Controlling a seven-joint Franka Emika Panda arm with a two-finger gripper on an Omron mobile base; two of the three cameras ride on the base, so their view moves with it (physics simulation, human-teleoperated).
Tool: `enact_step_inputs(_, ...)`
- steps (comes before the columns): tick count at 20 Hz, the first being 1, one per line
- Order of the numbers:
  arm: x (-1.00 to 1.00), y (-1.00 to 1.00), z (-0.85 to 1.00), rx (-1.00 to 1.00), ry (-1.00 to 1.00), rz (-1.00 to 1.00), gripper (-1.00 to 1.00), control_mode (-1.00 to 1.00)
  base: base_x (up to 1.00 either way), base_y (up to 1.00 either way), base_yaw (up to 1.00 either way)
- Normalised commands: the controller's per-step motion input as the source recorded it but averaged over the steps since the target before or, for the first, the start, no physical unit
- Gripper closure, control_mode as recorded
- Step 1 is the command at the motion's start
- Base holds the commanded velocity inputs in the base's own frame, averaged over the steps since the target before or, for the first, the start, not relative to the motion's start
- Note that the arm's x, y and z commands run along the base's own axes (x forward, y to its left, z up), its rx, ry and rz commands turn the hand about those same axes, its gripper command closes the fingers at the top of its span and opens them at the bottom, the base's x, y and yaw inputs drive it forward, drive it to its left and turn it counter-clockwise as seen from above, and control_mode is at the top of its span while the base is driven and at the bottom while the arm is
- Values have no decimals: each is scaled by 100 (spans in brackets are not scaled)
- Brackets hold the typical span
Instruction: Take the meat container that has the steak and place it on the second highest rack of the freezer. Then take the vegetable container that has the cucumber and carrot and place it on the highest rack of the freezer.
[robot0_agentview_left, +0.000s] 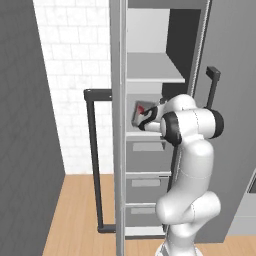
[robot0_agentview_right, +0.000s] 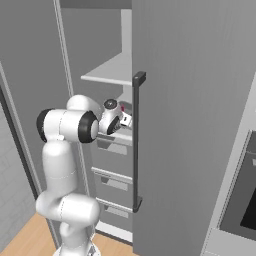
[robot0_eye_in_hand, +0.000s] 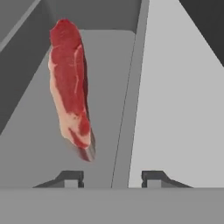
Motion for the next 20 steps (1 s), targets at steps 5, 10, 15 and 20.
enact_step_inputs(5, -3, 0, 8, 0, -4, 0, -100, -100, 0, 0, 0)
enact_step_inputs(10, -46, -3, 22, 0, -7, 0, -100, -100, 0, 0, 0)
enact_step_inputs(15, -62, 0, 36, 0, -10, 0, -100, -100, 0, 0, 0)
enact_step_inputs(20, -54, 0, 60, 0, -7, 2, -100, -100, 0, 0, 0)
